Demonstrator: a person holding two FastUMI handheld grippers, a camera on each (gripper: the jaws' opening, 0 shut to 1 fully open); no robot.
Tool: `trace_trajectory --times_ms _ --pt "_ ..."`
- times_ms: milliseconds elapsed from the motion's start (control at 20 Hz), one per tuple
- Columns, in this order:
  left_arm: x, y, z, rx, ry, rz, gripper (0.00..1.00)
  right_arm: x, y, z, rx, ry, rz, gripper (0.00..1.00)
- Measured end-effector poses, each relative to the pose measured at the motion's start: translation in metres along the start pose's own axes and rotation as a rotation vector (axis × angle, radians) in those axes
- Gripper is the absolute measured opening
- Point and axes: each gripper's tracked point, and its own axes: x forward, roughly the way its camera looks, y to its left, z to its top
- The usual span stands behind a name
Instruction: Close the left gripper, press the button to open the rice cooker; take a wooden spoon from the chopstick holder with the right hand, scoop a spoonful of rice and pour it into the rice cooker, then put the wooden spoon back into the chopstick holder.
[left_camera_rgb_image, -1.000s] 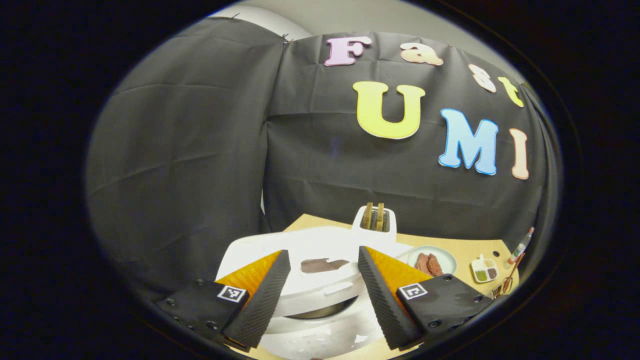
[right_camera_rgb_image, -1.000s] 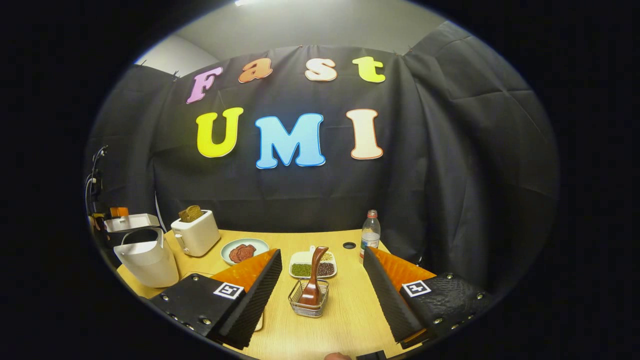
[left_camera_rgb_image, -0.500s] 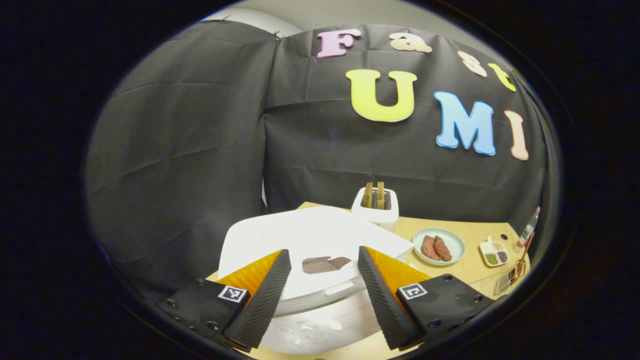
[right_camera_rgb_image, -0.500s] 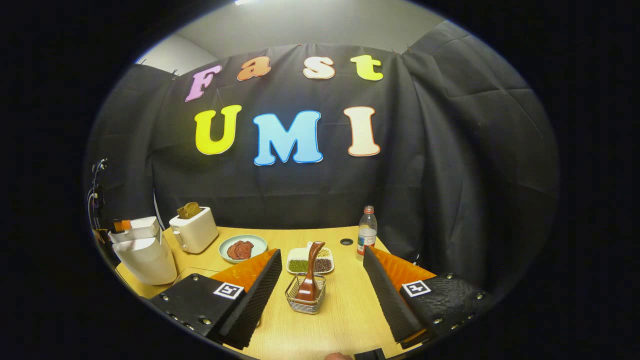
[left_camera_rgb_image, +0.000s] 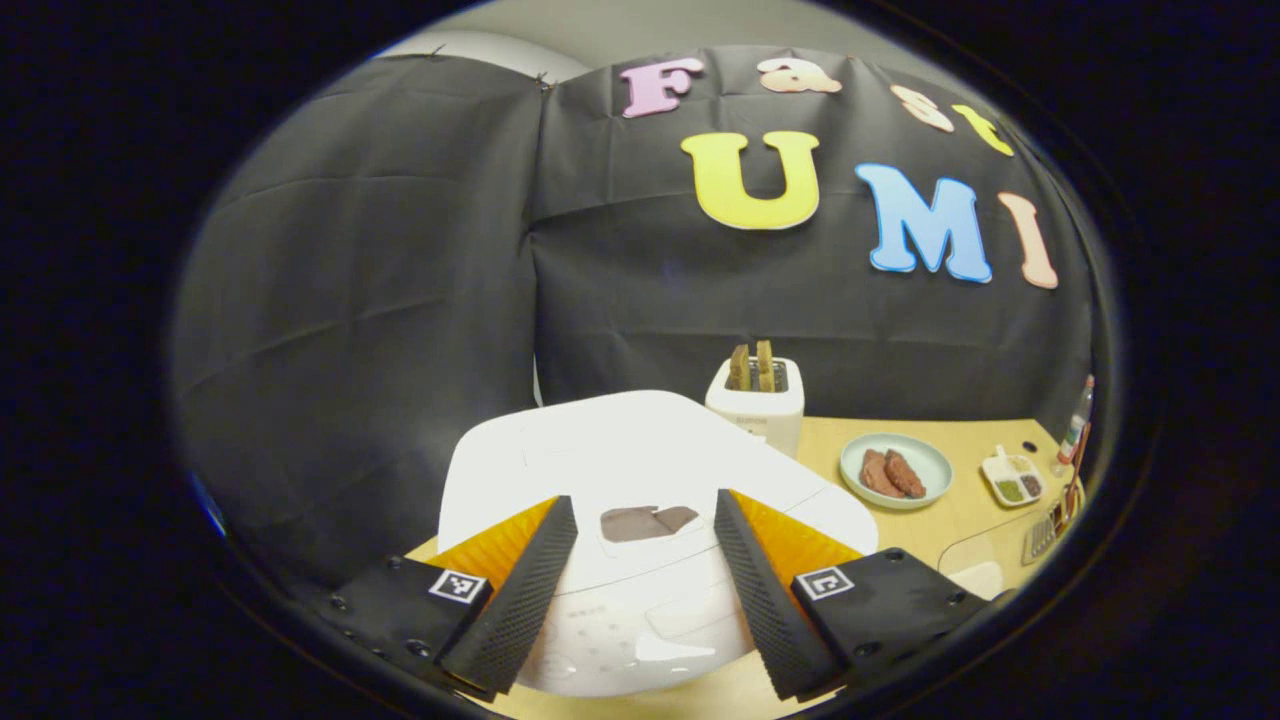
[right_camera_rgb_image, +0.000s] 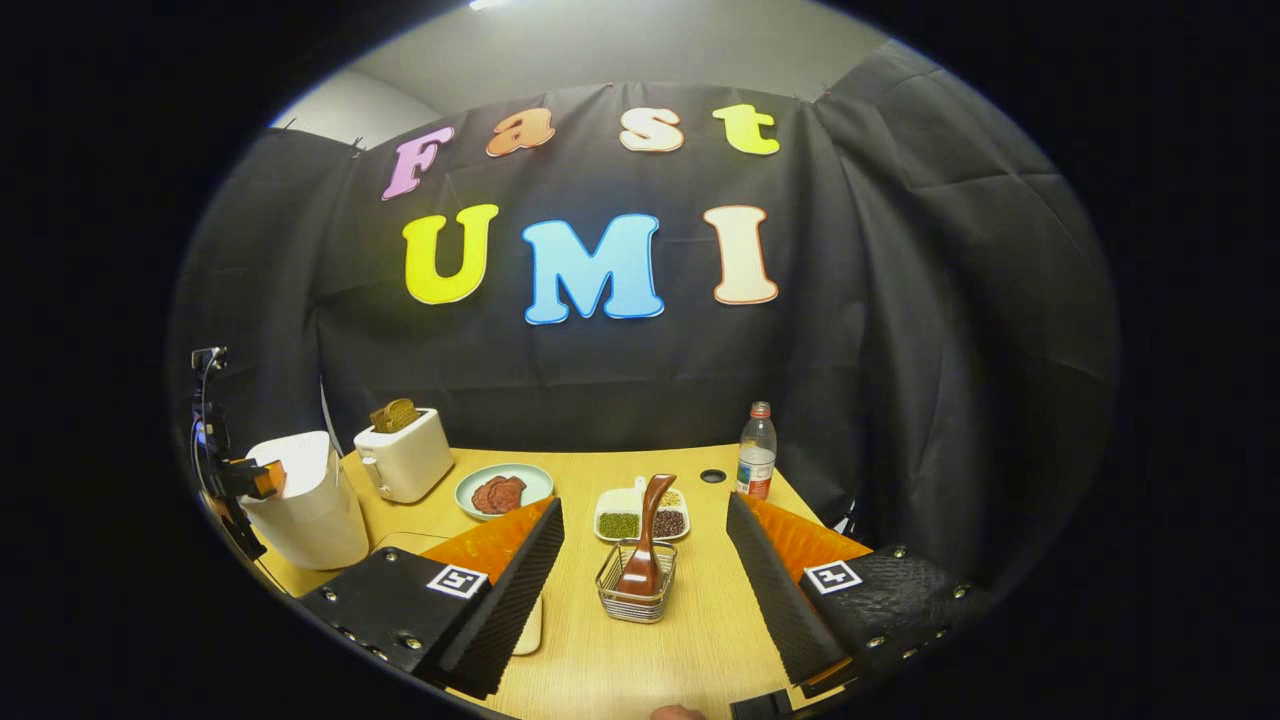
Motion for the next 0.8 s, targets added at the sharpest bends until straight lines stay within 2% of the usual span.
trace_trajectory --times_ms 300,350,450,650,700,800 --pt "0.003 0.003 0.001 0.001 0.033 -0.012 0.97 0.000 0.018 0.007 0.018 -0.009 0.033 1.00" --pt "0.002 0.002 0.003 0.005 0.037 -0.015 0.94 0.000 0.020 0.011 0.012 -0.016 0.036 1.00" --pt "-0.001 0.002 0.007 -0.014 0.032 -0.025 0.96 -0.002 0.024 0.021 0.011 -0.032 0.048 1.00" --pt "-0.031 0.002 0.060 -0.004 -0.111 -0.046 0.99 -0.007 0.036 0.044 0.024 -0.075 0.077 0.99" --pt "-0.042 -0.001 0.078 0.009 -0.150 -0.059 0.93 -0.008 0.040 0.050 0.023 -0.088 0.082 0.99" --pt "-0.068 -0.002 0.110 0.030 -0.218 -0.072 0.99 -0.012 0.044 0.062 0.025 -0.109 0.087 0.99"
